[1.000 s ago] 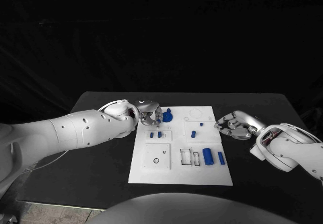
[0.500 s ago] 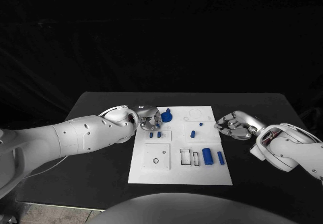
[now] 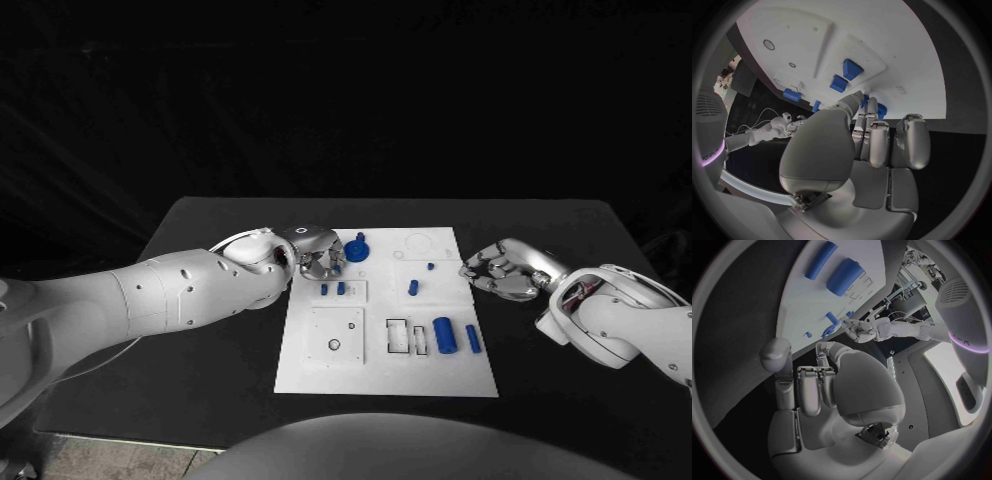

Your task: Assemble the parts on the task board

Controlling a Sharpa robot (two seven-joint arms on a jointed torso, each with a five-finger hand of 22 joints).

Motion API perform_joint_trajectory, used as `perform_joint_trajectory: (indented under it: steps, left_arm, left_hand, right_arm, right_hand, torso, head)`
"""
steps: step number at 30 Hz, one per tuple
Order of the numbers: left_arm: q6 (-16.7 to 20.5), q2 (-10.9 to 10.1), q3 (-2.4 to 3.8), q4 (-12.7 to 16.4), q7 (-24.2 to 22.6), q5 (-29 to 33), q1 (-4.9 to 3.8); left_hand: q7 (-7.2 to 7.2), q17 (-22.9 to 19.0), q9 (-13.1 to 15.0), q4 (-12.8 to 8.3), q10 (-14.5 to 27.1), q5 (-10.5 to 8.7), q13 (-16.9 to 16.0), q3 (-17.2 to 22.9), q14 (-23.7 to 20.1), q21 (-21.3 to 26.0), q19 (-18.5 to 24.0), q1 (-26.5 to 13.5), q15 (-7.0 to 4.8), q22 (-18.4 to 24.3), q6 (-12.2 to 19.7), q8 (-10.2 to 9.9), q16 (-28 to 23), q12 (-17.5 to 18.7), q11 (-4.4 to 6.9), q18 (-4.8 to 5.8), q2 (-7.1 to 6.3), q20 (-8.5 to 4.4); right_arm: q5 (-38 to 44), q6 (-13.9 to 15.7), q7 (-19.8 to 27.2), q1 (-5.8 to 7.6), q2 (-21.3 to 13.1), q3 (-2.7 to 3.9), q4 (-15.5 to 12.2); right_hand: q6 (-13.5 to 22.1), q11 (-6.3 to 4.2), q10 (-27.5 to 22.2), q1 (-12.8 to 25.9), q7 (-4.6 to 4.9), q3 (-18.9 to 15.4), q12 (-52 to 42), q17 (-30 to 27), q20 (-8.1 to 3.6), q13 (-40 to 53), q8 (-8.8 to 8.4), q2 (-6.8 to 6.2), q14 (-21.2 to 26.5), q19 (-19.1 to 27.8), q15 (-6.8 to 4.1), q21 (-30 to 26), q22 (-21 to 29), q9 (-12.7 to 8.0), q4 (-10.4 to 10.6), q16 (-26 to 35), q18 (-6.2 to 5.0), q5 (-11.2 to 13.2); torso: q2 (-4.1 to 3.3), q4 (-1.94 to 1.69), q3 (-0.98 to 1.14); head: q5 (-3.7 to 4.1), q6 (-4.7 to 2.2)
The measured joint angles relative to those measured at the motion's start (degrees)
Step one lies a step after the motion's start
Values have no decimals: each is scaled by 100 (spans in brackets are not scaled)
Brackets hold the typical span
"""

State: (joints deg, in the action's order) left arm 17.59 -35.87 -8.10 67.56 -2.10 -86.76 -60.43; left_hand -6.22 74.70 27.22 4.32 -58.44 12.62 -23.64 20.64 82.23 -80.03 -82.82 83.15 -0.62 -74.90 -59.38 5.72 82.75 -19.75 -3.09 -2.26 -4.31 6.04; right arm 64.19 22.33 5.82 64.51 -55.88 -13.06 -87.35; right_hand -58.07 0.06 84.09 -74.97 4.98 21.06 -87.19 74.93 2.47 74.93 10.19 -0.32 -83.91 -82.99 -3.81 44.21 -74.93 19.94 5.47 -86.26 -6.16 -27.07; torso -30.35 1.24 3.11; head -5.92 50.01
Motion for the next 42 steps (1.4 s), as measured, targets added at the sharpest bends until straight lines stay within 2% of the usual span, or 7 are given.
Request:
perform_joint_trajectory:
  steps: [15, 34, 42]
  left_arm:
    - [3, -27, -1, -11, 71, -37, 5]
    - [-59, 122, 1, -139, 92, -34, 60]
    - [-61, 115, 2, -132, 92, -25, 62]
  left_hand:
    - [0, -47, 6, -16, 0, 0, 0, -15, 0, 27, 21, 22, 0, -5, 0, 0, -23, 0, 0, 0, -22, -21]
    - [0, -77, -6, -15, -13, 1, -2, -15, -20, 48, 21, 21, -20, -3, 1, 0, -44, 0, 14, 0, -24, -21]
    - [0, -89, -5, -15, -40, 1, 1, -15, -20, 48, 41, 21, -20, -3, 1, 0, -44, 0, -1, 1, -24, -41]
  right_arm:
    - [-8, -58, -11, -18, 3, 0, 13]
    - [-12, -114, -28, -28, 19, 0, 21]
    - [-13, -134, -33, -45, 31, 0, 32]
  right_hand:
    - [0, 0, 0, 0, 0, 0, 5, -1, 0, 0, 0, 0, 0, 0, 0, -19, 1, 4, 0, 0, 0, -11]
    - [0, 0, 0, -16, 0, 0, 23, -1, 0, 1, 0, 16, 0, 0, 0, -39, 2, 2, 0, 0, 0, -21]
    - [0, 0, 0, -23, 0, 0, 22, -2, 0, 1, 0, 23, 0, 0, 0, -39, 3, 1, 0, 0, 0, -21]
  torso:
    - [2, 3, -1]
    - [-3, 3, 0]
    - [1, 1, 1]
  head:
    - [-14, 0]
    - [-10, 0]
    - [-9, 0]
